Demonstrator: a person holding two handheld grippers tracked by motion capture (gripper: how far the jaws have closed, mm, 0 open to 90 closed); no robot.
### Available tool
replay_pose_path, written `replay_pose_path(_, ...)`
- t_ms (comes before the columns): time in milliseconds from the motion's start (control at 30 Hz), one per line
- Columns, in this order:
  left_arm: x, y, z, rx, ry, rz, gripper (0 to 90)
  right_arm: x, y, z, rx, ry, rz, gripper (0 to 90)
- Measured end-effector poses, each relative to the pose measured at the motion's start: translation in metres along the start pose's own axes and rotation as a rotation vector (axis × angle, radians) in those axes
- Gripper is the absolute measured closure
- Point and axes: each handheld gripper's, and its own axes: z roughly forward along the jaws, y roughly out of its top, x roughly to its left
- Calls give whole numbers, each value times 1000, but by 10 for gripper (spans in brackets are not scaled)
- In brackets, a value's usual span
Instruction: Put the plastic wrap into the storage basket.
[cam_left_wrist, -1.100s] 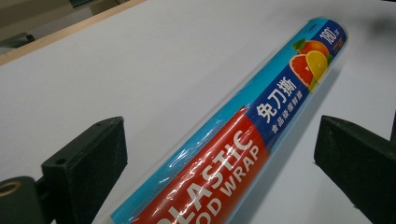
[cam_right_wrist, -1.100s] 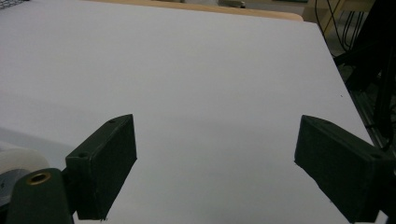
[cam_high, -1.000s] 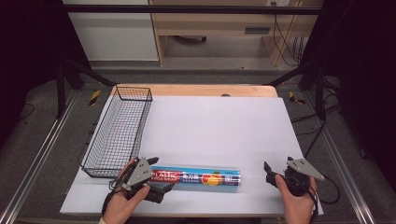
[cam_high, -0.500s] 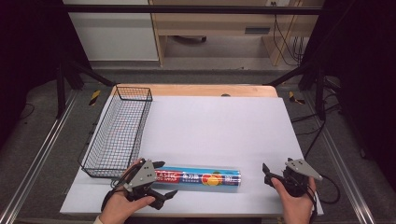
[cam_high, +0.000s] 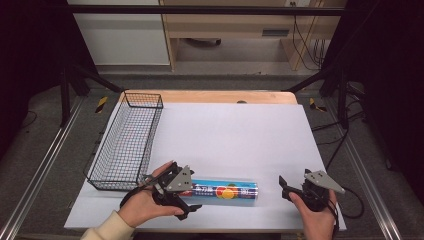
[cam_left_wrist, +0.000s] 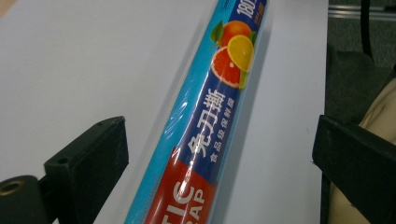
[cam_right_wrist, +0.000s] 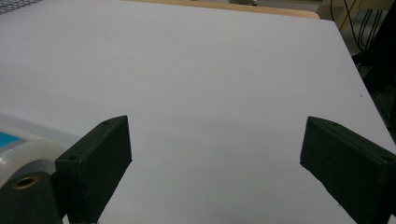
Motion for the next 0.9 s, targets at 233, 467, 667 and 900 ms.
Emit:
replay_pose_path(233, 12, 0, 5, 33, -14, 37, 44, 0, -1, 2, 16, 5, 9, 76)
replay_pose_path(467, 19, 1, 8, 49, -40, 34, 53, 1, -2, 4, 27, 7, 3, 76)
replay_pose_path(667, 17, 4, 18, 85, -53, 37, 47, 2, -3, 5, 36, 12, 15, 77)
replay_pose_path(900, 14, 2, 23, 102, -53, 73, 43, 1, -3, 5, 35, 24, 21, 85)
